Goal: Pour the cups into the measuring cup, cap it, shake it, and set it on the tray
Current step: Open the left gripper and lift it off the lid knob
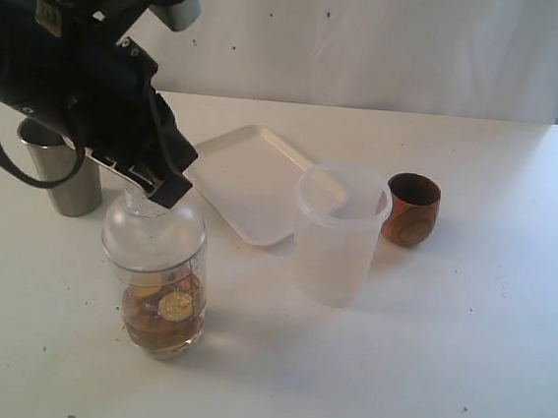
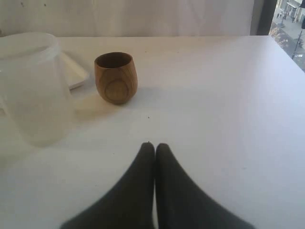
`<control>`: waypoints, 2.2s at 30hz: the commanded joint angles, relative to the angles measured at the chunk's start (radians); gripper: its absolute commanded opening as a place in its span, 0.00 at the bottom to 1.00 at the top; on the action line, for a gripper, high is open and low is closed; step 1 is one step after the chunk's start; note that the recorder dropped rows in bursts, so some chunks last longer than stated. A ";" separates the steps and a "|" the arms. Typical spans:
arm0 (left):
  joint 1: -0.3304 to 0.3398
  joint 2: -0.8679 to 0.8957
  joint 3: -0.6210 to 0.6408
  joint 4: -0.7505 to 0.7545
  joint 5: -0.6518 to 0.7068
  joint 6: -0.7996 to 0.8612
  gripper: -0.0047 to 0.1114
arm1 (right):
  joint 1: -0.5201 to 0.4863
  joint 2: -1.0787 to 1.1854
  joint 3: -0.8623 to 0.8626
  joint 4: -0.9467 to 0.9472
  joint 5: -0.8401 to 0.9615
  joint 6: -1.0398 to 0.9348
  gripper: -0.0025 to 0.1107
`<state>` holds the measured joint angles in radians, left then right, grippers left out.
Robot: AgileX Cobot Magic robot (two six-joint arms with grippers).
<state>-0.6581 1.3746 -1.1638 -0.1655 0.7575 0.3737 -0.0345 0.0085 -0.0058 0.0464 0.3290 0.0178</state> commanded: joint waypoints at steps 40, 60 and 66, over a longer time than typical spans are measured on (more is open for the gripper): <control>-0.003 -0.092 0.102 -0.079 -0.177 0.136 0.04 | 0.004 -0.006 0.006 -0.002 -0.008 0.005 0.02; -0.003 -0.020 0.106 0.155 -0.087 -0.063 0.04 | 0.004 -0.006 0.006 -0.002 -0.008 0.005 0.02; -0.003 -0.020 0.106 0.152 -0.111 -0.061 0.04 | 0.004 -0.006 0.006 -0.002 -0.008 0.005 0.02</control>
<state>-0.6581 1.3548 -1.0630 -0.0130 0.6663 0.3177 -0.0345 0.0085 -0.0058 0.0464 0.3290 0.0178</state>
